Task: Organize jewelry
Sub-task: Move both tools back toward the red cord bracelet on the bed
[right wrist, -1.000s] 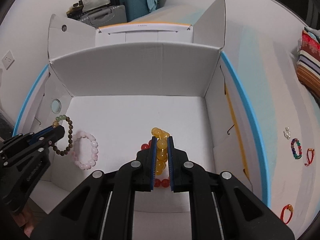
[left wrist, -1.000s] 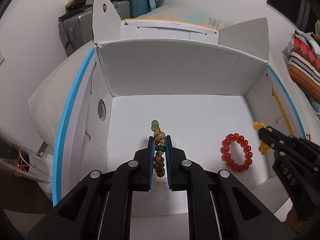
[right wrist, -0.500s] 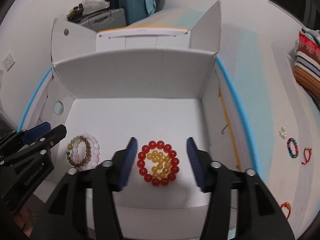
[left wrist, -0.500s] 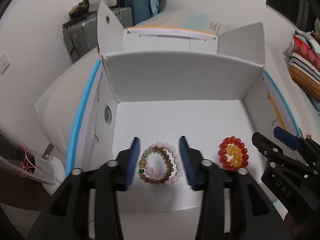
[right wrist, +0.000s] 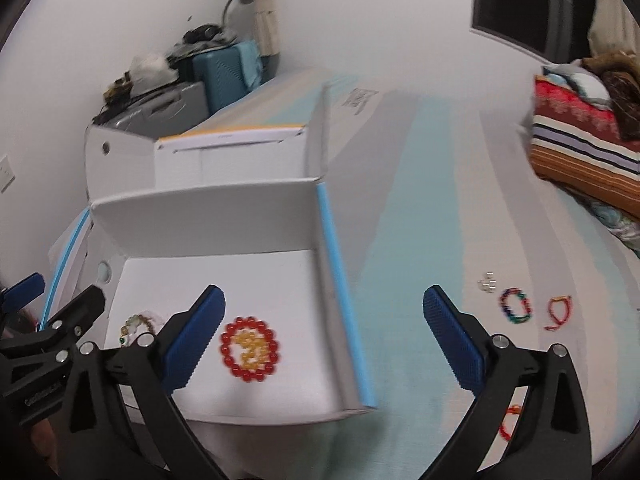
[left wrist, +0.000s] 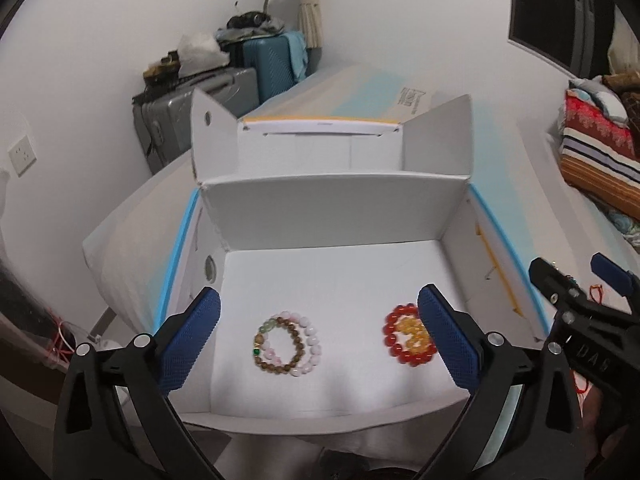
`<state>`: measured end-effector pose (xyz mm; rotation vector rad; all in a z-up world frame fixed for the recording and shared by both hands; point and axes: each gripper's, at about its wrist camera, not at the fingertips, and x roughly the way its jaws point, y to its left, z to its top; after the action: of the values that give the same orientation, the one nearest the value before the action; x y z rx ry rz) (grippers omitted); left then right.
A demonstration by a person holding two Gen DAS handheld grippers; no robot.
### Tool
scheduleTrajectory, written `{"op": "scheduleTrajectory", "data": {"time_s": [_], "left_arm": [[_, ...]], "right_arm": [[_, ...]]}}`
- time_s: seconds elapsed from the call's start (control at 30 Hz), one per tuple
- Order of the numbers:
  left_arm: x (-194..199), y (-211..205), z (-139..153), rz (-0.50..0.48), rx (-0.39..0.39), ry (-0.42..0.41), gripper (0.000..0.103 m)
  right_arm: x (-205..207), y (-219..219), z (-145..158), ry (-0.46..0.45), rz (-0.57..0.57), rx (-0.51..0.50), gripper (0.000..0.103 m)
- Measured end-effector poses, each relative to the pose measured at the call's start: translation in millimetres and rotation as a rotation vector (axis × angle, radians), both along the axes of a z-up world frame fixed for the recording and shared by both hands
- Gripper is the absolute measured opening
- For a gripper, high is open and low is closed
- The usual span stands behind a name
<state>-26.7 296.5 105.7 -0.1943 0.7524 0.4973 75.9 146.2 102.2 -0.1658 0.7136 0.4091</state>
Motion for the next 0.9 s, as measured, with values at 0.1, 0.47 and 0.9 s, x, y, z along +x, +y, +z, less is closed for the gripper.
{"op": "scheduleTrajectory", "data": {"time_s": [0.1, 0.47, 0.9], "left_arm": [[3.1, -14.6, 2.7, -0.024, 0.007, -0.006, 0.097], [32.5, -94.9, 6.0, -0.155, 0.014, -0.009, 0.097], [79.8, -199.9, -23.7, -0.339, -0.004, 0.033, 0.097]], "right_arm": [[3.2, -27.1, 5.2, -0.007, -0.033, -0.003, 0.095], [15.4, -119.2, 9.1, -0.004, -0.165, -0.01, 0.095], [42.9, -224.5, -5.1, 0.027, -0.299, -0.046, 0.095]]}}
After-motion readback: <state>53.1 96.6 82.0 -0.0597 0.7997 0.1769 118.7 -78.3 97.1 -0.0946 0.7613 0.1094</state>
